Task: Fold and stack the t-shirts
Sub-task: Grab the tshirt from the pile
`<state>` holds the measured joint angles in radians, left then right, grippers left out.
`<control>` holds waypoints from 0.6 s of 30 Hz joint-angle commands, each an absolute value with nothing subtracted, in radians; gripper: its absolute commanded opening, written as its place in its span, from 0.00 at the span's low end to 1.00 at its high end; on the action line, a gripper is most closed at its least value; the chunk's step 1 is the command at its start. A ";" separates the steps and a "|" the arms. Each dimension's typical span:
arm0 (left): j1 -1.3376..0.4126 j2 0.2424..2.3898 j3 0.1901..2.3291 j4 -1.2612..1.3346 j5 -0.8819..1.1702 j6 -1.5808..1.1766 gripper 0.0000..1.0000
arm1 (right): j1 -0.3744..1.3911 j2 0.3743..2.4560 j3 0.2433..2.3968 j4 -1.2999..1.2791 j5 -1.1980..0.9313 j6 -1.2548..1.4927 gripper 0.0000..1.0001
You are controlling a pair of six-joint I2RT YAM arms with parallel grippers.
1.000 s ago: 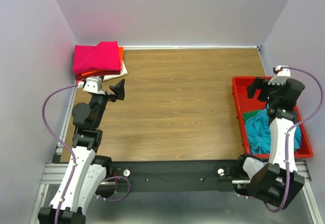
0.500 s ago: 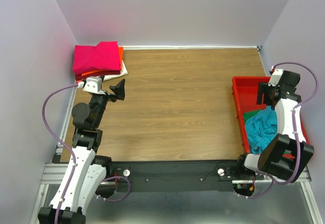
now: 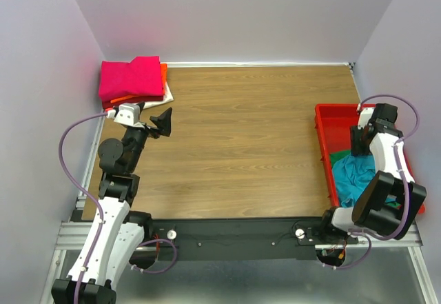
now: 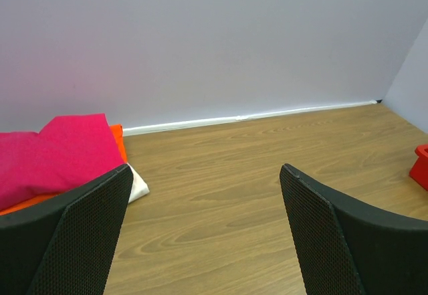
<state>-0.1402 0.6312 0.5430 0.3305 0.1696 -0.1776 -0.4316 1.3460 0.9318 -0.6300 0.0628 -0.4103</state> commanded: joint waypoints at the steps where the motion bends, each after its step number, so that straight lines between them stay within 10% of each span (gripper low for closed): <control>1: -0.146 0.633 0.557 0.357 0.195 -0.184 0.98 | -0.436 1.330 0.894 -0.650 0.109 -0.431 0.29; 4: -0.147 0.637 0.557 0.353 0.192 -0.183 0.98 | -0.436 1.293 0.893 -0.652 0.104 -0.431 0.01; 18: -0.147 0.624 0.554 0.353 0.176 -0.173 0.98 | -0.434 1.218 1.684 -0.980 -0.492 -0.350 0.01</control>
